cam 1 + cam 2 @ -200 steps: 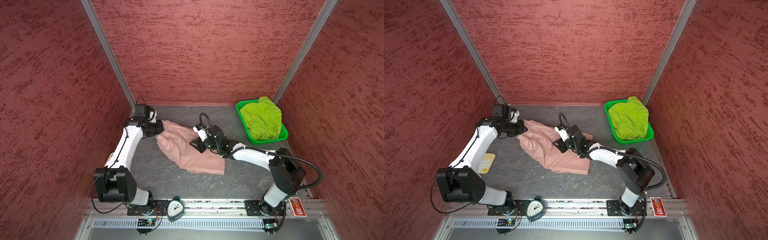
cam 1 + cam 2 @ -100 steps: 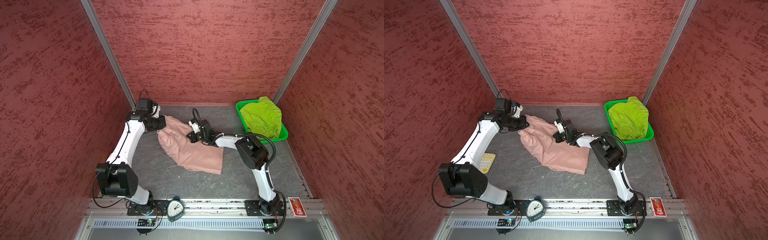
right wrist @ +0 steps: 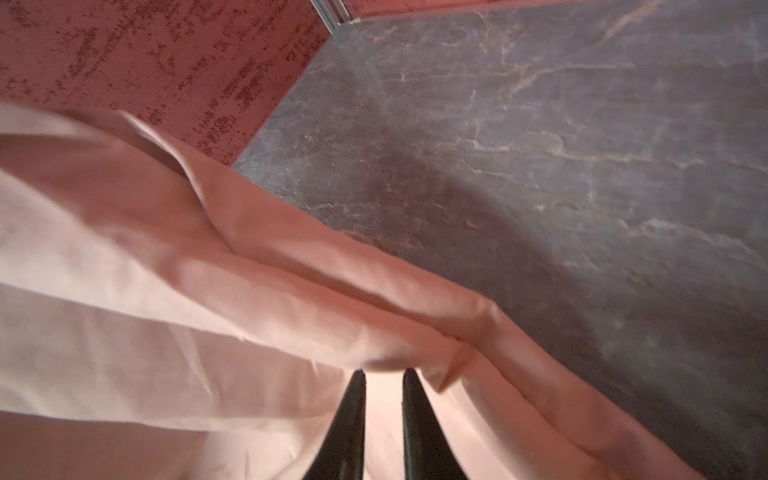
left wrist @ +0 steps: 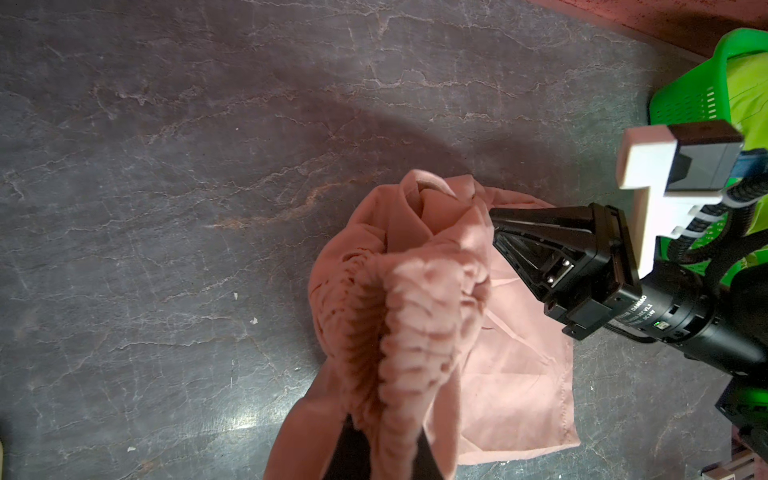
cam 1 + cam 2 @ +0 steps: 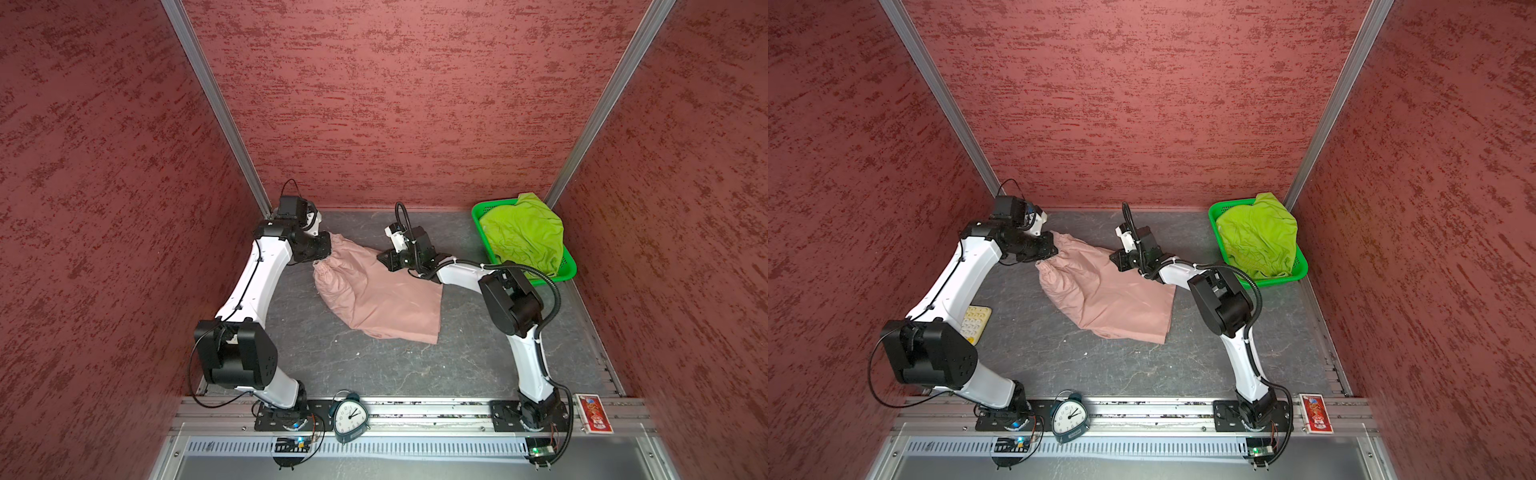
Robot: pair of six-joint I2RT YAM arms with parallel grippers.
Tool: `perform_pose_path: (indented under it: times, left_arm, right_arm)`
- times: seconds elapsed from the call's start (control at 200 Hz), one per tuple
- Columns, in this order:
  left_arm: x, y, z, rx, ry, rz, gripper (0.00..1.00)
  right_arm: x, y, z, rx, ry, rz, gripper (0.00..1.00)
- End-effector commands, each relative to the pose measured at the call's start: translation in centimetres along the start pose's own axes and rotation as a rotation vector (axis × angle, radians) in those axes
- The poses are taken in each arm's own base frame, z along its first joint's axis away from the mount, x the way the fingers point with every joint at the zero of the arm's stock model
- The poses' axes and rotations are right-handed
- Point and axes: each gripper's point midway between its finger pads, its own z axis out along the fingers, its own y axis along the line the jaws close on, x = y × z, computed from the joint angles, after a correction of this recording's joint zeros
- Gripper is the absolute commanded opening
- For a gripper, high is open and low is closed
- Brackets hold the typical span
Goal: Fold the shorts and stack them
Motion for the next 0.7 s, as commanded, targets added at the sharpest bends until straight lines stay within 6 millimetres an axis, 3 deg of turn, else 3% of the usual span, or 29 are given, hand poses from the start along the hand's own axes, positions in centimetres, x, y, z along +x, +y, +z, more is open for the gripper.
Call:
perform_pose_path:
  times: [0.0,0.195,0.296,0.366,0.461,0.541,0.636,0.696]
  left_arm:
    - [-1.0,-1.4,-1.1,0.022,-0.031,0.049,0.05]
    - [-0.8,-2.5,-1.7,0.005,-0.027,0.081,0.05]
    - [-0.2,-2.6,-1.3,-0.029,-0.001,0.084,0.05]
    - [0.4,-2.2,-0.7,-0.057,0.034,0.084,0.04]
    - [0.4,-1.0,-0.6,-0.127,0.037,0.092,0.04]
    - [-0.1,-0.7,-1.0,-0.160,0.020,0.092,0.05]
    - [-0.7,-1.3,-1.0,-0.164,0.019,0.094,0.06]
    - [-0.9,-1.8,-0.9,-0.176,0.028,0.092,0.03]
  right_arm:
    - [0.2,-0.2,2.0,-0.043,0.000,0.014,0.16]
    - [0.6,-2.1,5.4,-0.036,-0.009,0.083,0.12]
    - [-0.3,-1.8,6.6,-0.037,-0.014,0.075,0.13]
    - [-1.6,-1.3,6.3,-0.030,-0.039,0.059,0.18]
    - [-3.2,-0.4,4.3,0.001,-0.054,0.039,0.32]
    - [-3.7,-0.2,1.1,0.086,-0.054,0.017,0.46]
    - [-2.7,-1.1,-3.6,0.204,-0.043,0.030,0.56]
    - [-0.2,-2.1,-6.9,0.291,0.013,0.040,0.58]
